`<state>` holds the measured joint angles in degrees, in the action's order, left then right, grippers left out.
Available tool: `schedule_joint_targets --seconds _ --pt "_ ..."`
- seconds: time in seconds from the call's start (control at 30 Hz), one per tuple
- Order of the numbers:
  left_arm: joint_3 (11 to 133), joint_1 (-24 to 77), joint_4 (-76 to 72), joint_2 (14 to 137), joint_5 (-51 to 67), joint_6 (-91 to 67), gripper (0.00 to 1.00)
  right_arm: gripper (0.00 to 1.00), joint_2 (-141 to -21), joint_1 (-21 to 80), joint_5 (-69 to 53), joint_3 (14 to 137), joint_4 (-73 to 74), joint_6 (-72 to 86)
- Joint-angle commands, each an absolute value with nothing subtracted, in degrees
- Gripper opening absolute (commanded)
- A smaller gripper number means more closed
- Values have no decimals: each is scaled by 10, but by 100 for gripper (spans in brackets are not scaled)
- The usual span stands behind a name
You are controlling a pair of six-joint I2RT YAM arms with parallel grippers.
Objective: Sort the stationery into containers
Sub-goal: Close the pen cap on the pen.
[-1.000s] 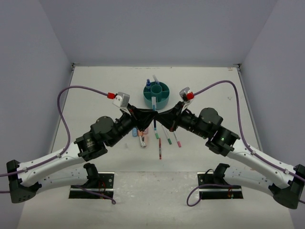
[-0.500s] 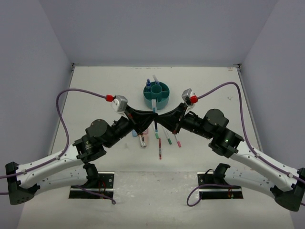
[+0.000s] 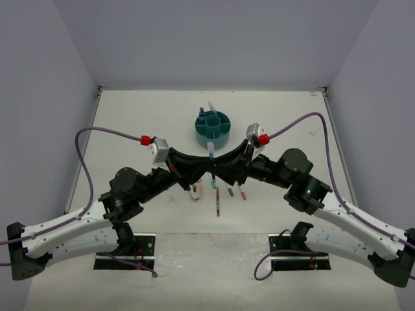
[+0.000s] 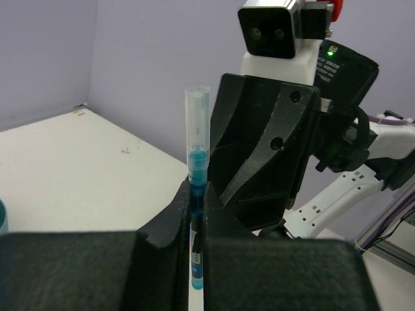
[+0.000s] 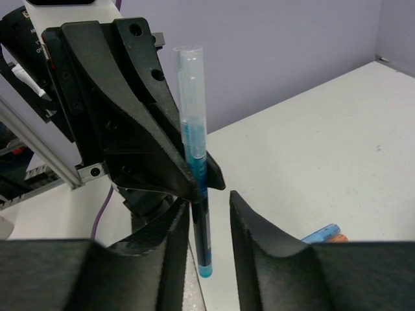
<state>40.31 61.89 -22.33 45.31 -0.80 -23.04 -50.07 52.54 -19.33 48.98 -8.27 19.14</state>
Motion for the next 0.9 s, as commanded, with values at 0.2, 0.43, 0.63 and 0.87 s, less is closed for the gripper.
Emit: schedule_joint_targets --seconds 0.2,0.43,0.63,0.87 --pt "389 621 -277 437 61 -203 0 15 -510 527 -230 493 -138 193" --pt "397 621 -283 441 74 -190 13 0 -520 528 -264 486 -155 200" --pt "418 621 -231 432 108 -163 70 0 -501 528 -259 463 -154 178" --pt "477 622 -140 427 154 -120 76 0 -478 528 -284 441 -142 156"
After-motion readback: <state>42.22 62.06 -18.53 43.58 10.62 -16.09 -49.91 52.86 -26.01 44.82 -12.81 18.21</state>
